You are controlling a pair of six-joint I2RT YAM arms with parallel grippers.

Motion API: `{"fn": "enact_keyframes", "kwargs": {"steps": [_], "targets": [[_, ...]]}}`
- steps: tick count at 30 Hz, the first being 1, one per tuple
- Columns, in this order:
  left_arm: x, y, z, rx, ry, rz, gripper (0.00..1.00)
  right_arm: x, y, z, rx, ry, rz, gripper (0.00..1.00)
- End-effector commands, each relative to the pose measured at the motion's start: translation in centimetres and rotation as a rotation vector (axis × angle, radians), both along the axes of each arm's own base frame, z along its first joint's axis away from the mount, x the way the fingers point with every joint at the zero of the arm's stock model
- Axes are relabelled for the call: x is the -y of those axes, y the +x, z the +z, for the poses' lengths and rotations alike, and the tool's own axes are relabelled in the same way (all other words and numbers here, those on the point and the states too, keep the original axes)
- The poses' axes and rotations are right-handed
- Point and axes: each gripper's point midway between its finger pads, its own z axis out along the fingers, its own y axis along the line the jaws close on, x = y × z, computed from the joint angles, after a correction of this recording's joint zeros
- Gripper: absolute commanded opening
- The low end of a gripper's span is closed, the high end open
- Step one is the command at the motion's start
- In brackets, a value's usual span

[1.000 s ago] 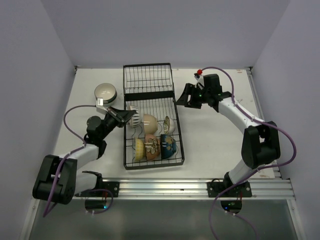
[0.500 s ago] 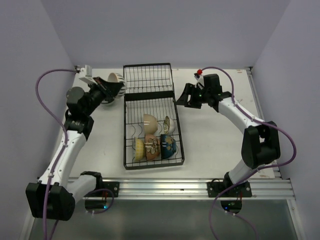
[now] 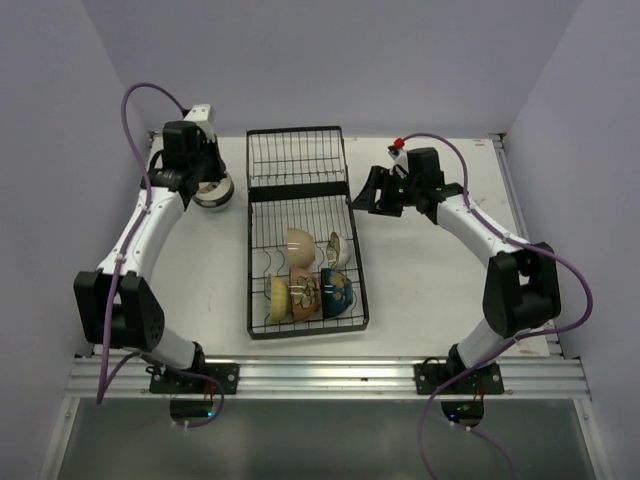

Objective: Unload the bowls from the dish rack

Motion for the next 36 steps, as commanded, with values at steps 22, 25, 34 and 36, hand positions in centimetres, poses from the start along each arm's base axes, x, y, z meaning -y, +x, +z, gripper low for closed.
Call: {"fn": "enact_keyframes", "kwargs": {"steps": [22,25,34,36], "targets": [[-2.5,7.7,-5.1,-0.108,0.256,0.108,0.0,-0.3,0.8,1.4,0.042,0.052,0.008,0.67],[-2.3,8.1,-5.9,-0.116,0.266,0.109,0.0,-0.2,0.8,1.3,0.038,0.053,0.007,0.67],[-2.4,8.7,-7.8,-0.145,0.295,0.124,0.0,-0.1,1.0,1.2,0.035,0.057,0.004,0.67],[-2.6,8.8,-7.9,-0.142,0.3,0.136,0.0,-0.2,1.0,1.1,0.032,0.059,0.006,0.67]]}}
